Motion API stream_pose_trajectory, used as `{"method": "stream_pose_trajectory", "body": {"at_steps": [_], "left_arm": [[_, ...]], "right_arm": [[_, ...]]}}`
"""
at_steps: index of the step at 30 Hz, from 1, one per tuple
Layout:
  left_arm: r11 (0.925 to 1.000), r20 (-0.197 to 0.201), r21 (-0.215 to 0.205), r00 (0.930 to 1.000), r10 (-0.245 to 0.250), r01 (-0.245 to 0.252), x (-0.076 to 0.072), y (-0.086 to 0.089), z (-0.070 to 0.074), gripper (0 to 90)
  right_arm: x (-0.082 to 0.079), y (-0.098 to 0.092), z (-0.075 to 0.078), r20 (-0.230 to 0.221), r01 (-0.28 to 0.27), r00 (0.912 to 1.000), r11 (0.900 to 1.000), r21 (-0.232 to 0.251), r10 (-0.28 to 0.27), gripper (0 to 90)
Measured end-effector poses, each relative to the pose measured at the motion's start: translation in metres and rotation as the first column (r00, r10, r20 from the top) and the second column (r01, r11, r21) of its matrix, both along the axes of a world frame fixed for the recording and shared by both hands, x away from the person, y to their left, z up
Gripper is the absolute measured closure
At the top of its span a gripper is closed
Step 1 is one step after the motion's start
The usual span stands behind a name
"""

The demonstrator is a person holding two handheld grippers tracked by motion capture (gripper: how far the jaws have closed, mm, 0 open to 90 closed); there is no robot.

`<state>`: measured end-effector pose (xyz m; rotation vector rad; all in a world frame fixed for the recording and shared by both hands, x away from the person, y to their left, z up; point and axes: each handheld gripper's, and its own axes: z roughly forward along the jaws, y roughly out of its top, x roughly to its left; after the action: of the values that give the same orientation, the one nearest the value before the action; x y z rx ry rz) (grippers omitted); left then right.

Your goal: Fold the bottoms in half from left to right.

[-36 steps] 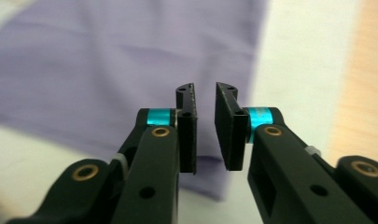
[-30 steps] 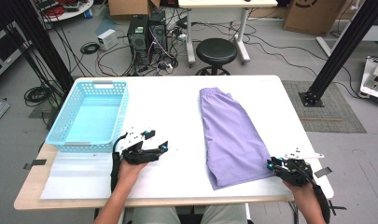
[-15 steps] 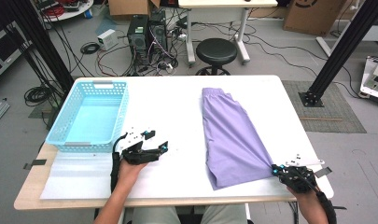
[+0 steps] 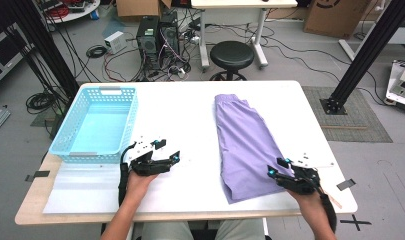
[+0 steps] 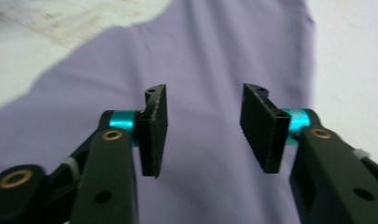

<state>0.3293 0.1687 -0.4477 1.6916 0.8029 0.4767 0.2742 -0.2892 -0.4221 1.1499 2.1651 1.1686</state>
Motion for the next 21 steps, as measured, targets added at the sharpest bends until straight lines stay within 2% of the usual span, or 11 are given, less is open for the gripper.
{"method": "stream_pose_trajectory", "body": {"at_steps": [4, 9, 13, 16, 17, 18, 21], "left_arm": [[1.0000, 0.000, 0.001, 1.0000, -0.001, 0.001, 0.000, 0.001, 0.000, 27.7], [1.0000, -0.003, -0.004, 1.0000, -0.004, 0.004, 0.000, 0.001, 0.000, 27.7], [1.0000, -0.001, -0.005, 1.0000, -0.006, 0.006, 0.000, 0.003, 0.001, 27.7], [1.0000, -0.003, -0.006, 1.0000, -0.004, 0.004, 0.000, 0.004, 0.001, 27.7], [1.0000, -0.003, -0.006, 1.0000, -0.004, 0.004, 0.000, 0.004, 0.001, 27.7], [0.9999, -0.005, -0.011, 1.0000, -0.005, 0.005, 0.000, 0.004, 0.001, 27.7], [0.9999, -0.003, -0.008, 1.0000, -0.006, 0.006, 0.000, 0.005, 0.001, 27.7]], "right_arm": [[0.018, 0.033, -0.002, -0.027, -0.071, 0.9971, 0.997, 0.013, 0.071, 47.8], [0.040, 0.076, -0.006, -0.059, -0.138, 0.9889, 0.990, -0.028, 0.137, 47.3], [0.052, 0.097, -0.015, -0.123, -0.187, 0.9763, 0.980, -0.065, 0.178, 50.2], [0.052, 0.104, -0.023, -0.164, -0.221, 0.9650, 0.971, -0.090, 0.205, 50.3], [0.050, 0.106, -0.027, -0.164, -0.227, 0.9641, 0.968, -0.104, 0.208, 48.6], [0.047, 0.107, -0.028, -0.139, -0.226, 0.9680, 0.967, -0.118, 0.209, 47.7], [0.039, 0.108, -0.027, -0.146, -0.240, 0.9639, 0.964, -0.116, 0.223, 45.1]]}}
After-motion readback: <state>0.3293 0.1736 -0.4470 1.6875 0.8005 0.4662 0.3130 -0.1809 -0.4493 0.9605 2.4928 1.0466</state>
